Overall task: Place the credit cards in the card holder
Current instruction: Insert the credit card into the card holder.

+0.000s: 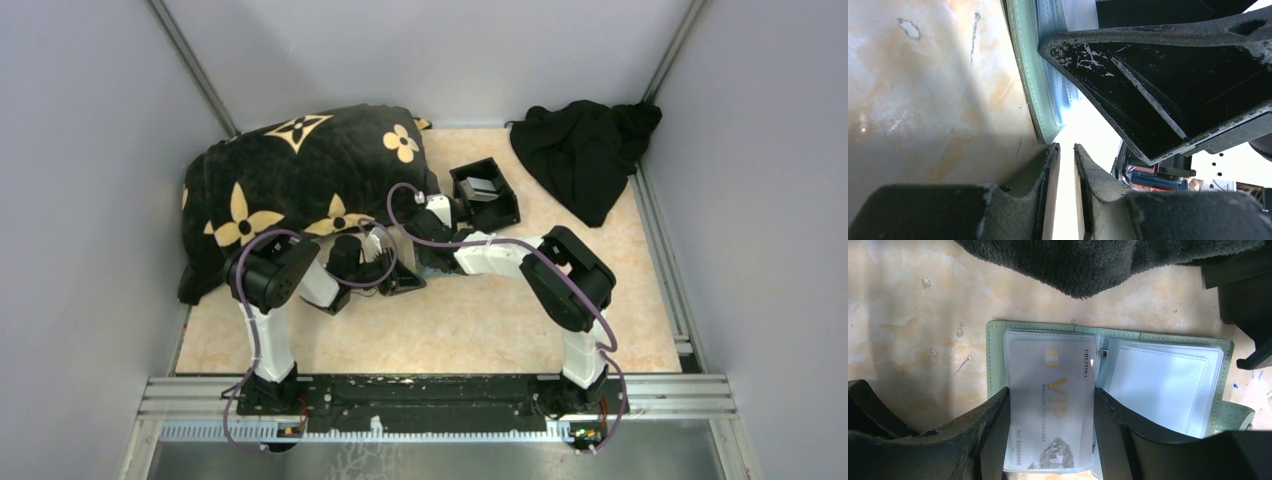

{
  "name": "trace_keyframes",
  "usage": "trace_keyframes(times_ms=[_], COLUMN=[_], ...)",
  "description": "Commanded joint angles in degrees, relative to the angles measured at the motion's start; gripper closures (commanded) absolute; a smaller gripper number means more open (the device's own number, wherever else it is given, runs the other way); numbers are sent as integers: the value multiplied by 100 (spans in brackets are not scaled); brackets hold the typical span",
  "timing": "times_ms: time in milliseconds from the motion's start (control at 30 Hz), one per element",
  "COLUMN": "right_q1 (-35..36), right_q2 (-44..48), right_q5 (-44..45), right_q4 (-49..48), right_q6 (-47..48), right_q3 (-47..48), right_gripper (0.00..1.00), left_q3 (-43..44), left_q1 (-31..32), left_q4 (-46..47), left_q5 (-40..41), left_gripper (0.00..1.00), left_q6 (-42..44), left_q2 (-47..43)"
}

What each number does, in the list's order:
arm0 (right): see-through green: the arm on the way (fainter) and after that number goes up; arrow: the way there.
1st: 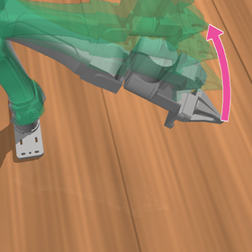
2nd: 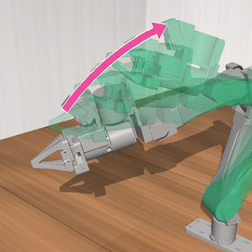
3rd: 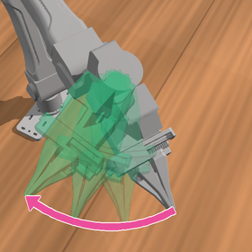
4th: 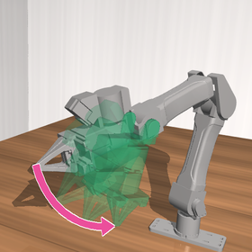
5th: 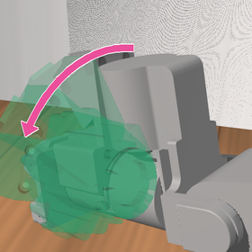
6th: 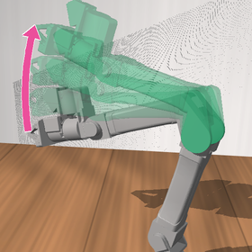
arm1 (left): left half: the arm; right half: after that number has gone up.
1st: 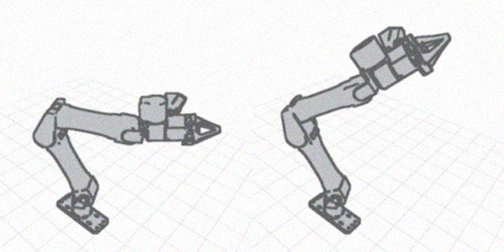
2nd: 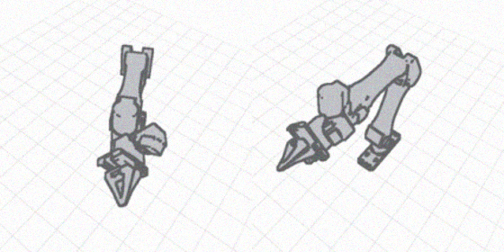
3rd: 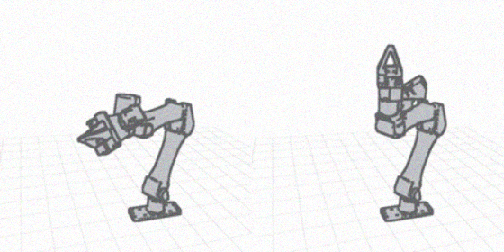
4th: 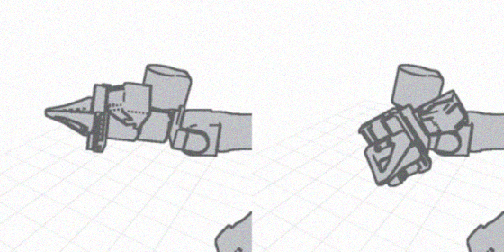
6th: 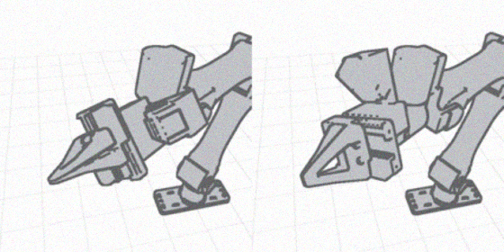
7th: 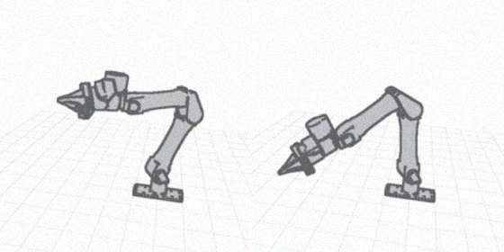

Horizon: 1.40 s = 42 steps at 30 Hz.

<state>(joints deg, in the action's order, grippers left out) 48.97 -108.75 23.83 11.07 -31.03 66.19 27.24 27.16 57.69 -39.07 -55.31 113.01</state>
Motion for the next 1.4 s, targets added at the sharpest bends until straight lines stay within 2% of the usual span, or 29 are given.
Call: trace_keyframes(times_ms=[0,67,233,400,600,800,1200,1367], right_q1=[148,148,149,150,141,127,-14,-44], right_q2=[-224,-213,-42,157,476,979,1340,1365], right_q5=[-688,-698,-697,-742,-785,-628,-721,-796], right_q4=[878,864,777,660,258,-290,-826,-916], right_q6=[-312,-326,-344,-370,-391,-383,-311,-267], right_q3=[-72,-78,-154,-227,-542,-956,-1256,-1257], right_gripper=[53,50,31,27,27,32,32,32], left_q3=[-397,-416,-414,-383,-403,-419,-316,-31], left_q1=[-27,-31,-27,-31,-34,-29,-28,-29], left_q4=[-1807,-1849,-2071,-2351,-2573,-2739,-3241,-3511], left_q5=[732,750,865,1080,1261,1373,1556,1654], left_gripper=[73,73,72,72,73,74,76,77], left_q6=[513,527,587,619,616,611,660,763], left_q2=[376,311,118,-62,-243,-445,-1091,-1056])
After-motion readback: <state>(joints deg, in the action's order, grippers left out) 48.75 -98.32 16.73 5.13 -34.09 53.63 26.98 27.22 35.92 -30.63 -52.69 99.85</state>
